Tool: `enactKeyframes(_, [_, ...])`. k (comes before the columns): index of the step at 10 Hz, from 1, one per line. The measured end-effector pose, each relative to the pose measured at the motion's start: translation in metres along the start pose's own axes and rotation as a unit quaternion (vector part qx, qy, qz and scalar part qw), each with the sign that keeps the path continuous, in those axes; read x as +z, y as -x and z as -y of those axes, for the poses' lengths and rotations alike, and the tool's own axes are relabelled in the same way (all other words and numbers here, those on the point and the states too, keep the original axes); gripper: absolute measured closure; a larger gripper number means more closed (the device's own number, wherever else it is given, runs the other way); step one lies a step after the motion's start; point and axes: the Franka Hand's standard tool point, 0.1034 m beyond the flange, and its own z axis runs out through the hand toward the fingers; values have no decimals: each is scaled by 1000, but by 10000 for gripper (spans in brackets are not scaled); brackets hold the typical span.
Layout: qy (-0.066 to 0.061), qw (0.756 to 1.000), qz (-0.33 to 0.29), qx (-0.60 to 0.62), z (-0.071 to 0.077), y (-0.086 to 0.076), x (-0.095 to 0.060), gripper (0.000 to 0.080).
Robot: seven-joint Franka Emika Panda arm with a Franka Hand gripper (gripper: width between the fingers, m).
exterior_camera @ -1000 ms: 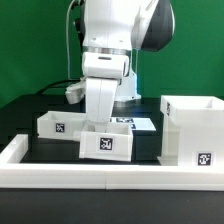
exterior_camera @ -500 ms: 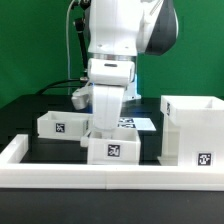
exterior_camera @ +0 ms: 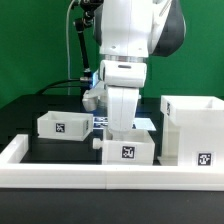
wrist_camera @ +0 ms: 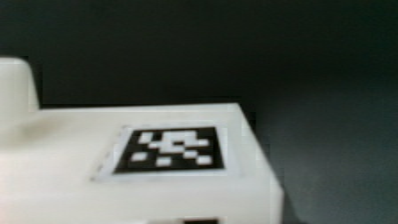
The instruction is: Assemble drawer
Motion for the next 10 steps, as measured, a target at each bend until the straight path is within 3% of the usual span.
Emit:
enactKeyframes(1, [-13,1000,1,0,1,1,0,758])
enactKeyframes(4, [-15,1000,0,-3,-9,-5,-2,758])
enactKeyframes(6, [-10,1000,-1,-1,-17,-12,-6,758])
enactKeyframes(8, [-10,1000,-3,5,-17,-20,-3,758])
enactKeyframes(10, [-7,1000,-3,7,-16,-19,-2,758])
